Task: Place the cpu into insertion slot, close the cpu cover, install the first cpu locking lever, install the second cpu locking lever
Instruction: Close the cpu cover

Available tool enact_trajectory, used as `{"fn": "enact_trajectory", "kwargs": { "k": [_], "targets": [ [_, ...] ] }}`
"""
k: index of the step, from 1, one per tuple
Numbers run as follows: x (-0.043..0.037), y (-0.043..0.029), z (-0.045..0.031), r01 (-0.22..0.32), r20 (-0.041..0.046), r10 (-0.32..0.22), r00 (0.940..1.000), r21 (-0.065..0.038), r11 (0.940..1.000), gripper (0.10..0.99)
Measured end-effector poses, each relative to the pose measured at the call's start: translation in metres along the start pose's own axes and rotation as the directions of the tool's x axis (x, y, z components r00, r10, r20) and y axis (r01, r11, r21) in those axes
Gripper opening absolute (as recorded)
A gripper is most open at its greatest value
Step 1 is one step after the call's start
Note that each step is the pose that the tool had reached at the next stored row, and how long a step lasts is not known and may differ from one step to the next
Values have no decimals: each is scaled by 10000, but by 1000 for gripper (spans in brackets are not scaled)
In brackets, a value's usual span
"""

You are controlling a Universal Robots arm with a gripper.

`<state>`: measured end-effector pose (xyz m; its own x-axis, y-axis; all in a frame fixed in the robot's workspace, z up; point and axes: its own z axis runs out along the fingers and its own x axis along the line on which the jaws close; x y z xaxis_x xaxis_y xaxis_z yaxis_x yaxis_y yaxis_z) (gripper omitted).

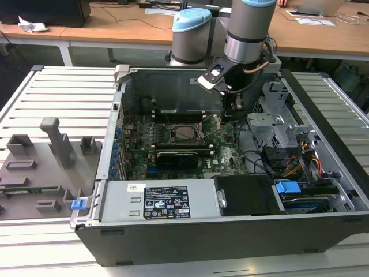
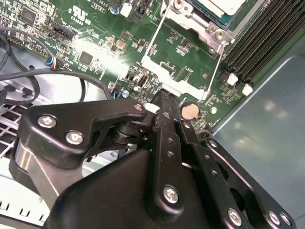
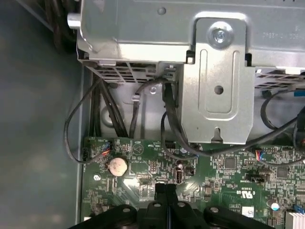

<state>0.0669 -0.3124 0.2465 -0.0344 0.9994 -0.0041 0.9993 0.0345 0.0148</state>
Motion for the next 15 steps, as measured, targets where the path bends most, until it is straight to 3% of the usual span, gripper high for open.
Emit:
{"fn": "enact_trajectory", "kwargs": {
  "k": [7,15],
  "targets": [
    [2,-89,1,-1,0,1,10000,0,10000,106],
    [4,-122,1,-2,0,2,10000,1,10000,106]
  ]
}}
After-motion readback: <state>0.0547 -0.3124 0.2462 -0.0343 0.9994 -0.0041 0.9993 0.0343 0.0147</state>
